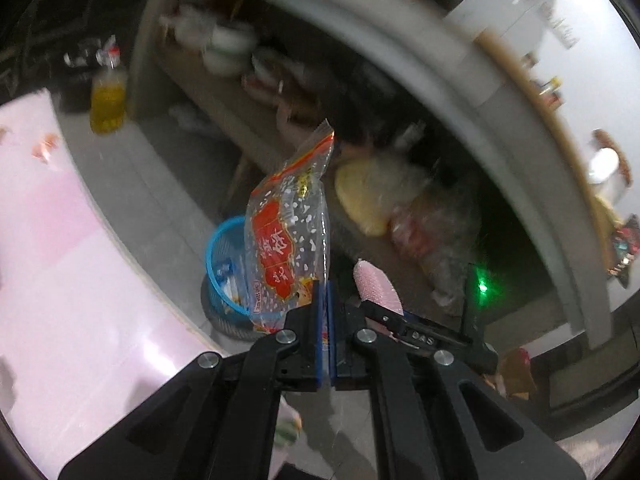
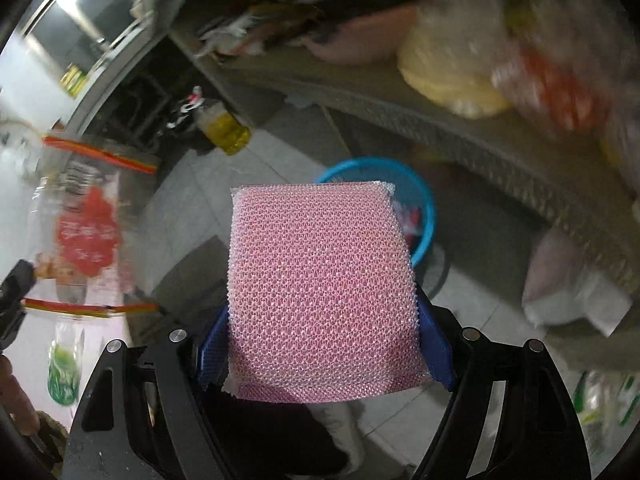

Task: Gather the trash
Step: 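Carry the snack packet and pink pad to the wastebasket and open both tools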

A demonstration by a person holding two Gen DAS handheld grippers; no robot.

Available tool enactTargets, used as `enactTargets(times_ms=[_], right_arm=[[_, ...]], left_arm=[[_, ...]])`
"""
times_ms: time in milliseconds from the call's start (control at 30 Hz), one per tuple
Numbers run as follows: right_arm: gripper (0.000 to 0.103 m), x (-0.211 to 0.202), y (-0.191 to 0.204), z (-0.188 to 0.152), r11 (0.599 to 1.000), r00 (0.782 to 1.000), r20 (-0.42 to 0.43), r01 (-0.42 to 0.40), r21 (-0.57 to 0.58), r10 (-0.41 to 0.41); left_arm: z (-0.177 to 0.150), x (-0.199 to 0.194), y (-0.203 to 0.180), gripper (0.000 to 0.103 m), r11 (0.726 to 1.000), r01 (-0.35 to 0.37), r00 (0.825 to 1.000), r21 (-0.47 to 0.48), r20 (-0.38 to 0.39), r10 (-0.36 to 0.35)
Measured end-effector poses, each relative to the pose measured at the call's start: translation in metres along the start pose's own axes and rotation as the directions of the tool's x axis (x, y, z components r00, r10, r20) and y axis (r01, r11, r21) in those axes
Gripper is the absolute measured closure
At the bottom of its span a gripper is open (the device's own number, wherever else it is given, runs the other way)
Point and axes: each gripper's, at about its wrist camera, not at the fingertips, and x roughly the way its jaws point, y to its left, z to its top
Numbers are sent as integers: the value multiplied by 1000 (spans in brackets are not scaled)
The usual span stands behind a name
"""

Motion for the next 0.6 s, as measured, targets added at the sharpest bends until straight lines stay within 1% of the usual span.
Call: enactTargets(times_ms=[33,100,167,233,300,367,433,467,500,533,567,600], right_arm=[[28,7,-6,1,1000,1000,-8,4,22,-4],[28,20,-14,5,998,1000,-21,1,58,1],[28,32,-22,6,997,999,-34,0,81,2],[28,45,-30,6,994,998,-55,-1,107,7],[28,52,-38,2,992,997,-73,0,129,10],[28,60,-42,2,989,996,-85,3,146,10],[28,65,-47,2,988,996,-94,8,157,6],[28,68,-51,2,987,995,-99,13,162,3],[28,69,-56,3,986,995,-103,16,165,2],[28,71,-56,4,986,994,-105,18,166,0],[28,72,-59,4,986,994,-109,23,166,-5],[28,72,-60,2,986,994,-112,25,166,-6]], left_arm=[[8,24,-2,101,999,-40,998,18,-48,41],[17,60,-2,101,994,-93,989,51,-111,98],[28,103,-1,101,988,-136,969,75,-197,149],[37,140,3,101,981,-172,949,94,-250,191],[46,177,4,101,972,-199,932,127,-281,227],[53,203,11,101,971,-206,921,120,-311,234],[57,232,21,101,982,-181,913,59,-361,190],[57,247,26,101,984,-174,906,30,-387,172],[57,252,30,100,984,-176,902,20,-397,169],[58,266,36,100,978,-206,895,17,-400,195],[56,270,37,99,972,-232,894,25,-389,224],[57,275,39,92,965,-261,892,33,-373,254]])
